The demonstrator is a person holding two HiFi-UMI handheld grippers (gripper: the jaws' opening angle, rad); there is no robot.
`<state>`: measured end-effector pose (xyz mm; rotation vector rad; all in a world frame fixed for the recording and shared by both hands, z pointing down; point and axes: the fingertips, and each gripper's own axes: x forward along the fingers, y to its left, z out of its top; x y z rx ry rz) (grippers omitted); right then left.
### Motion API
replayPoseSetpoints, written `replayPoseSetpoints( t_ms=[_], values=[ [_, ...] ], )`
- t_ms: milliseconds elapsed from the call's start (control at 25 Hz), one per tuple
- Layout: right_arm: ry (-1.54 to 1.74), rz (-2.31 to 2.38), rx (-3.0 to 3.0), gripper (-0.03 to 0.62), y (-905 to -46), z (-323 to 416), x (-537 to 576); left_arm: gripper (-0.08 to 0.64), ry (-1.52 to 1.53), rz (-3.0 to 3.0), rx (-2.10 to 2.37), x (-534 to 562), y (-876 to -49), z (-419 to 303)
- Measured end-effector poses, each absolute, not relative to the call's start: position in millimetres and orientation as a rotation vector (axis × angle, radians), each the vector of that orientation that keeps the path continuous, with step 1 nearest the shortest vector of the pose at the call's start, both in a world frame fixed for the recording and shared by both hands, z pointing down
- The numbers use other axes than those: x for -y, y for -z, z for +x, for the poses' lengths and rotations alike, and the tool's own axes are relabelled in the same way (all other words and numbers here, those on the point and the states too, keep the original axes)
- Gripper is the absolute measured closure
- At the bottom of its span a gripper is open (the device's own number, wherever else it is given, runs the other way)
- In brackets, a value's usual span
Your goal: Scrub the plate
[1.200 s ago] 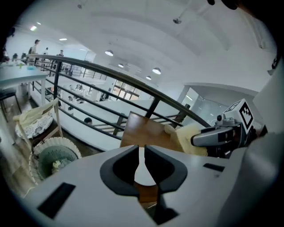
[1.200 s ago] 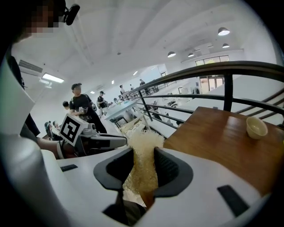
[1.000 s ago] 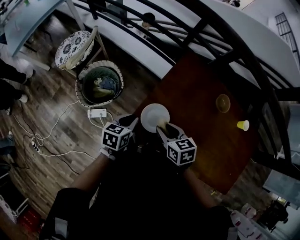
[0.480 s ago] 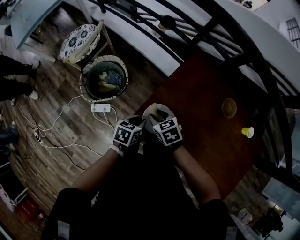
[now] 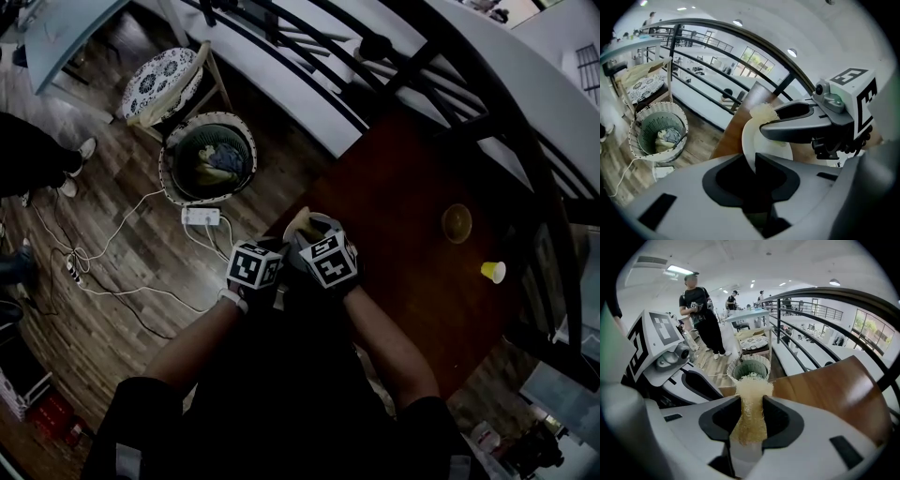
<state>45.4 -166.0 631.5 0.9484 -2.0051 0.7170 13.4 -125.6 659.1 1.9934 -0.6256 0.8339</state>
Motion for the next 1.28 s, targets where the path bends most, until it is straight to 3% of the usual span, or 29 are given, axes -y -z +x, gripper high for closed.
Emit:
replayPoseSetpoints(
  t_ms=[640, 1280],
  values=[
    [-0.778, 1.103, 1.944, 0.443, -626, 106, 131, 0.477, -0.812, 1.976, 0.633, 128, -658, 18],
    [-0.800, 0.947, 1.986, 0.443, -636, 57, 72, 0.477, -0.587, 1.975, 0.739, 127, -642, 10]
  ],
)
